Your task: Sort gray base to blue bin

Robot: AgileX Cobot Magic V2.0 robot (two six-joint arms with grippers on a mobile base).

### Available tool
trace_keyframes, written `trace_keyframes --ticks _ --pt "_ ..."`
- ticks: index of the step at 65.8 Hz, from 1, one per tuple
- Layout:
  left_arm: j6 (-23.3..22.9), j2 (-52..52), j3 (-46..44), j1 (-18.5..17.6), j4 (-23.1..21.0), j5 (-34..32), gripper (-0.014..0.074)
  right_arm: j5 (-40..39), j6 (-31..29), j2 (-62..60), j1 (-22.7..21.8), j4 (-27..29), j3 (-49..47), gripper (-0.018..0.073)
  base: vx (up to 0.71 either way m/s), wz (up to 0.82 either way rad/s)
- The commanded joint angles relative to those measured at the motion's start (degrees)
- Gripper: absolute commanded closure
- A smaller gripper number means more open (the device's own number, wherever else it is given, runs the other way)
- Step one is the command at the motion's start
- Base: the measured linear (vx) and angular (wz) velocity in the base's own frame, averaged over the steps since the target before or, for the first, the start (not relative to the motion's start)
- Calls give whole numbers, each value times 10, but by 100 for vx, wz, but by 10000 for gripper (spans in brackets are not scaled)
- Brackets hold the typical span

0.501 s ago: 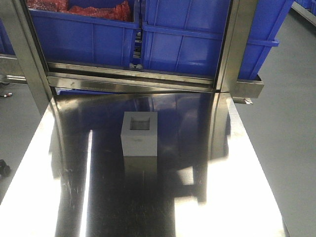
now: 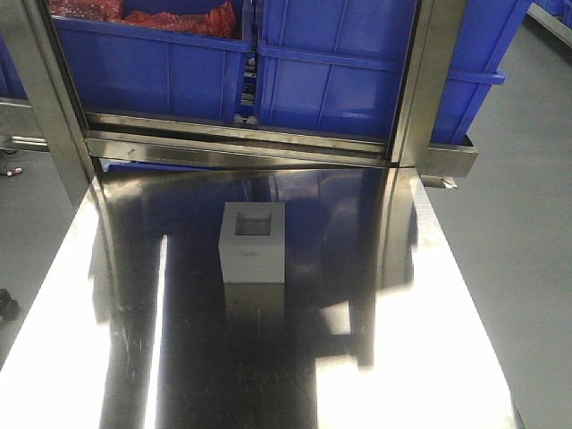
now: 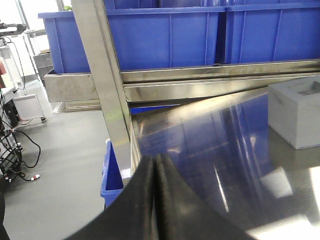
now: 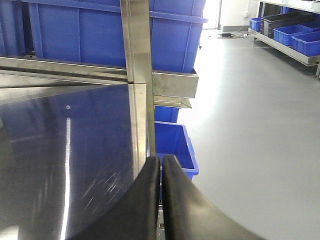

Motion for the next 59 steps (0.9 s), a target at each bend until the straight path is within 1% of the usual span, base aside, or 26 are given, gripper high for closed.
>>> trace_keyframes --ticks 1,35,49,52,59 --pt "-3 -7 -12 -3 -1 -46 603 -42 -7 10 0 -3 1 564 0 0" --pt "-3 -7 -12 -3 -1 -48 603 -42 -7 10 0 -3 1 564 0 0" --pt "-4 -7 -13 -3 -2 -79 603 -42 -7 10 0 -3 1 564 0 0" --pt "-7 -7 -20 -3 -10 -82 603 -42 -7 10 0 -3 1 564 0 0" --pt "-46 -5 -54 -3 -43 -66 603 -42 -7 10 0 -3 1 564 0 0"
